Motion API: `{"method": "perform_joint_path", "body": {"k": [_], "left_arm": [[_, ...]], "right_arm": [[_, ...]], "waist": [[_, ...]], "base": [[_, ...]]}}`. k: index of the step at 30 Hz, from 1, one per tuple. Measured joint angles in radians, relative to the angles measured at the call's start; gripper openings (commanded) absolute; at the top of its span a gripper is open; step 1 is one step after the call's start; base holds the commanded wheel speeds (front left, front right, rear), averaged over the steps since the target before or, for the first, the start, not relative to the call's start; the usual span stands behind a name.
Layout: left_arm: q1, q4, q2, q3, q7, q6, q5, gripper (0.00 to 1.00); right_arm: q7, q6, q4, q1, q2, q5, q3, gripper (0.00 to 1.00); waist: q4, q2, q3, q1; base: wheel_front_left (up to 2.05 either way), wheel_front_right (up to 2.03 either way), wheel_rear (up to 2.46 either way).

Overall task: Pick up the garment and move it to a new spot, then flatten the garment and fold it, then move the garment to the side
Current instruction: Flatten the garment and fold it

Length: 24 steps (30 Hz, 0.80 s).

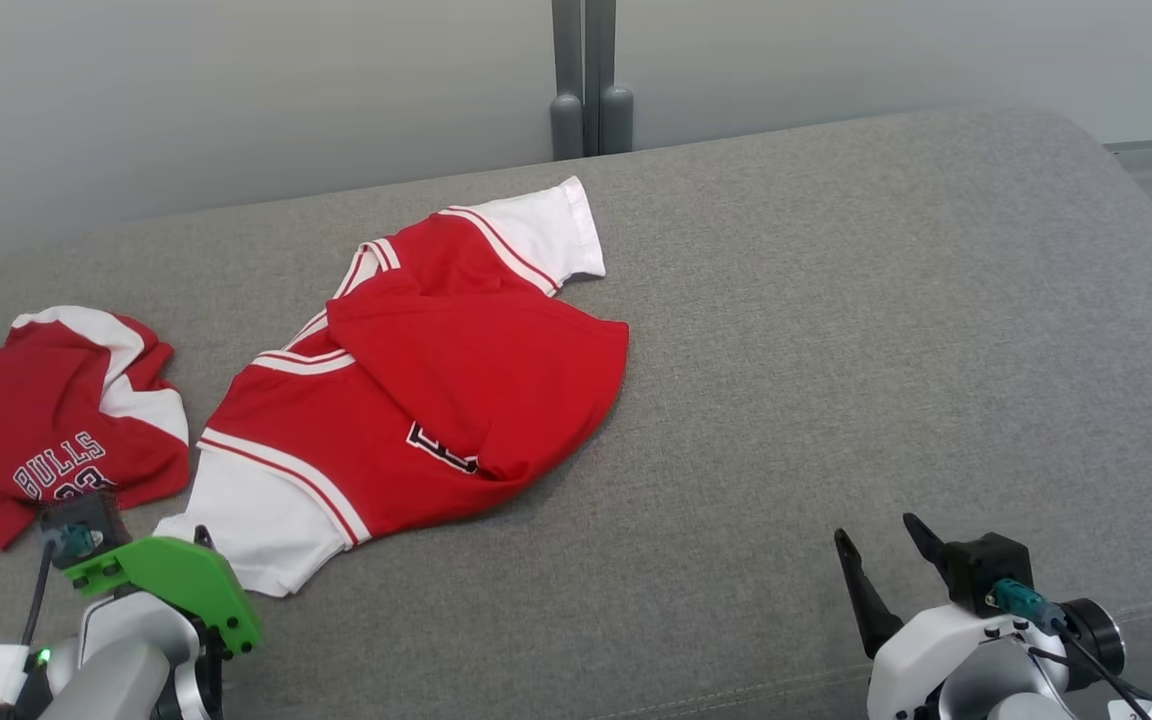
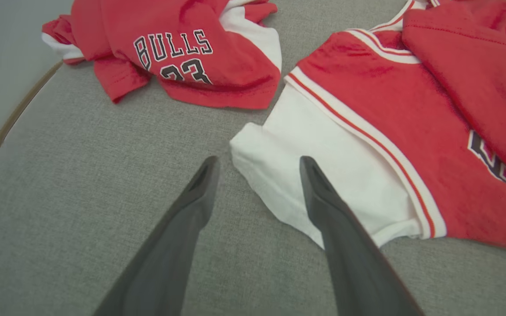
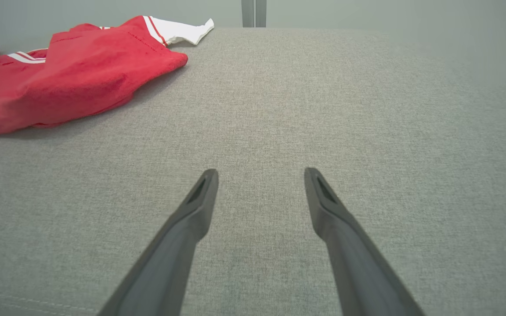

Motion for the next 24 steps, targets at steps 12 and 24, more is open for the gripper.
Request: {"method": "perform_joint_path", "body": {"k": [12,24], "left_arm": [[0.152,-0.185,-0.088,0.125,-0.310,-0.147,-0.056,1.00],[0.325,-0.426,-0.296,0.396,-0.332,-0.339,0.263,1.00]], "right_arm": [[0.001,0.000,-0.008,0.015,0.000,-0.009,-0.084,1.00],[-0.018,0.000,-0.002,0.021,0.000,0.035,-0.107,1.00]], "waist": [[0.028,0.0000,-0.021,0.0000],[0.091,0.0001,-0.061,0.0000]], "base": [[0.00,0.00,0.00],[0.00,0.00,0.00]]}}
